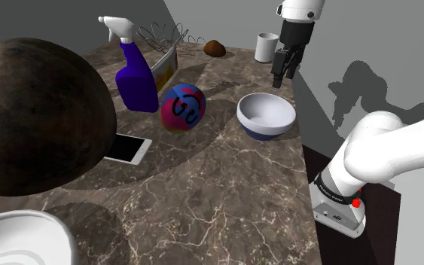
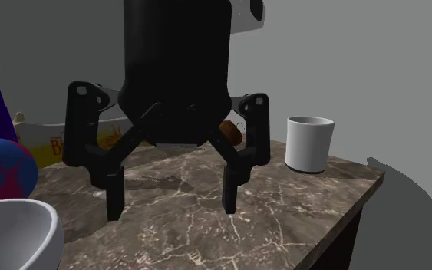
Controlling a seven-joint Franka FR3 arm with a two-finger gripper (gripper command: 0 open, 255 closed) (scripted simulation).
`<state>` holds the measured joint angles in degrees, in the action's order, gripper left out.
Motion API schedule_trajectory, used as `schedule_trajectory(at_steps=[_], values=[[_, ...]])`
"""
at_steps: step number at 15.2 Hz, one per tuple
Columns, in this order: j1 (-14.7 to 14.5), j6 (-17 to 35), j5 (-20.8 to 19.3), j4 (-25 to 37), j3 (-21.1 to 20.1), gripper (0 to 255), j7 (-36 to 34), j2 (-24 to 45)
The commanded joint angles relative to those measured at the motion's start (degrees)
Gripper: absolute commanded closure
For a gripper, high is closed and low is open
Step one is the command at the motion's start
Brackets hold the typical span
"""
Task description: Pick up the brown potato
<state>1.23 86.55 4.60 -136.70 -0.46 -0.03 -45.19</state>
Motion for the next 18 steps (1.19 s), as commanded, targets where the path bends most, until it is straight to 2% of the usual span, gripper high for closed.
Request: schedule_trajectory(at_steps=[1,10,18], values=[[0.0,0.0,0.0,0.0,0.0,0,0.0,0.0],[0.2,13.3,-2.7,6.3,6.3,0,11.2,14.2],[-0.7,21.5,-0.8,16.9,11.1,0,21.2,28.5]])
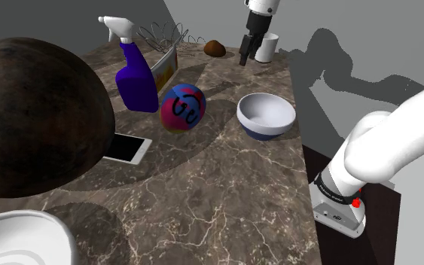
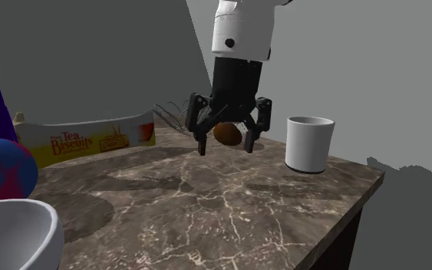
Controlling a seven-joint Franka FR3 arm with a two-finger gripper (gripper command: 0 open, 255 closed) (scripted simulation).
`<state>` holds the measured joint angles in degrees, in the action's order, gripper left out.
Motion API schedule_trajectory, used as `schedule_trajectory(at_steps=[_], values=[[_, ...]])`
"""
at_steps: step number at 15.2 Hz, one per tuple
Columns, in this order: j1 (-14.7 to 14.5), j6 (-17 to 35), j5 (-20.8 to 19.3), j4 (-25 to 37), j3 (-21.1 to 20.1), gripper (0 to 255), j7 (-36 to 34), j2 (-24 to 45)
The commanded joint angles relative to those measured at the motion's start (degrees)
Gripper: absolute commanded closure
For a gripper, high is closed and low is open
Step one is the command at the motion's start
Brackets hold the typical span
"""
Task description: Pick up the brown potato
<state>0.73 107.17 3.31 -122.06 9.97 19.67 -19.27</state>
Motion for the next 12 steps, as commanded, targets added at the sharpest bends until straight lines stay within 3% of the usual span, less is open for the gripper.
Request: schedule_trajectory(at_steps=[1,12], values=[[-0.3,1.6,1.1,3.9,1.2,0,2.8,4.5],[0.9,4.0,10.4,28.0,4.7,0,16.6,26.3]])
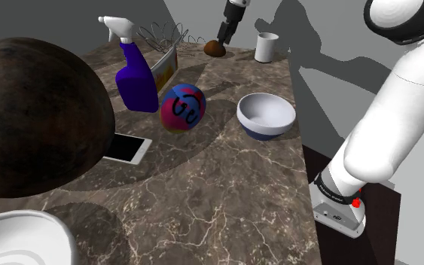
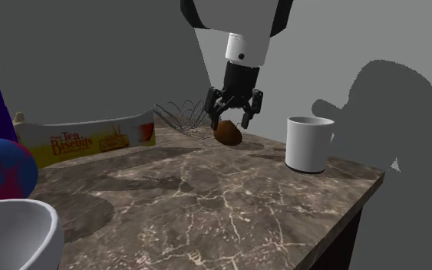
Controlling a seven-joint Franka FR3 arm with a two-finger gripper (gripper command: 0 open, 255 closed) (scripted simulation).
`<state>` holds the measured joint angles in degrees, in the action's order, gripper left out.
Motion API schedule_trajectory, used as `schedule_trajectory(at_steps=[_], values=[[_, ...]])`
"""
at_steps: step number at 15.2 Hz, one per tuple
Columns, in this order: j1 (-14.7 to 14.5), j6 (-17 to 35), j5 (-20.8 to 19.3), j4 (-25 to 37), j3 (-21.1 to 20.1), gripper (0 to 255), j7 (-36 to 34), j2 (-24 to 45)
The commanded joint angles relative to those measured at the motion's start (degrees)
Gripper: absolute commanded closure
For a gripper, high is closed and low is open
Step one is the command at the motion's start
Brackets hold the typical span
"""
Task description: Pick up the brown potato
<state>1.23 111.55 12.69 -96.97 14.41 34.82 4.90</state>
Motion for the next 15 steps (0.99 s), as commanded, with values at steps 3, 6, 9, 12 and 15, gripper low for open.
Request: schedule_trajectory(at_steps=[3,6,9,12,15], values=[[1.1,-0.2,2.7,6.7,0.2,0,3.2,5.6],[1.0,2.0,2.9,4.4,0.1,0,3.7,5.6],[1.0,4.2,3.2,2.2,0.0,0,4.2,5.7],[0.9,4.6,3.2,1.8,0.0,255,4.3,5.7],[1.0,4.6,3.2,1.8,0.0,255,4.3,5.7]])
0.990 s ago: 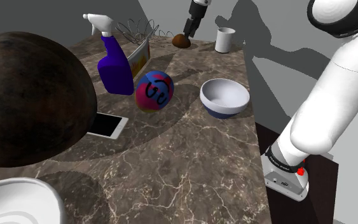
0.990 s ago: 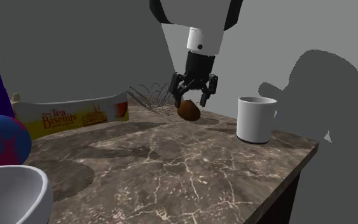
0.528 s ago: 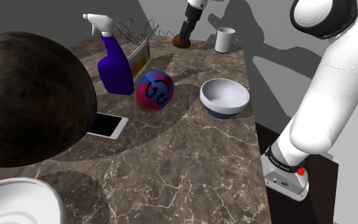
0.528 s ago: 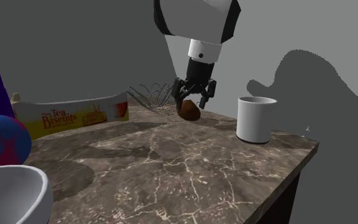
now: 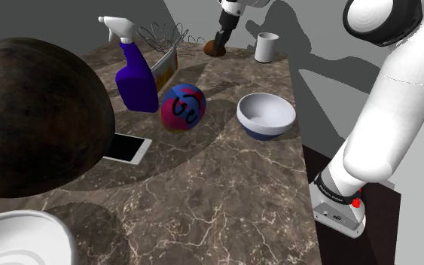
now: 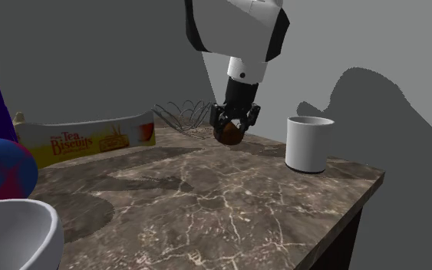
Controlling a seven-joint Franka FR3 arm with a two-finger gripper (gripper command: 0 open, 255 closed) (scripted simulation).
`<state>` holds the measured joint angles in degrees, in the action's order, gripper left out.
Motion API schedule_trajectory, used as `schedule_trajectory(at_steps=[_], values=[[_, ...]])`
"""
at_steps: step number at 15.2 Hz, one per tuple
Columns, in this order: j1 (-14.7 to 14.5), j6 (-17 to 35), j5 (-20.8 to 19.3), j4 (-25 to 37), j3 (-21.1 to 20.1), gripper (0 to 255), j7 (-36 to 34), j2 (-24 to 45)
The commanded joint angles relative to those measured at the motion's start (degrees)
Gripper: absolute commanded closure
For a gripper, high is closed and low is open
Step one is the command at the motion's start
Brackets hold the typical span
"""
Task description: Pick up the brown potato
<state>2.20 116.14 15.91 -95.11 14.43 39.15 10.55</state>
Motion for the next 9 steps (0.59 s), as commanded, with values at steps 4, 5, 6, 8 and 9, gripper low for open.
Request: schedule_trajectory(at_steps=[4,5,6,8,9], values=[[0.0,0.0,0.0,0.0,0.0,255,0.0,0.0],[0.0,0.0,0.0,0.0,0.0,255,0.0,0.0],[0.0,0.1,0.0,0.0,0.0,255,0.0,0.1],[0.0,-1.4,-0.2,1.4,0.0,255,-0.3,0.0],[0.1,-2.1,-0.2,2.1,0.1,255,-0.5,-0.1]])
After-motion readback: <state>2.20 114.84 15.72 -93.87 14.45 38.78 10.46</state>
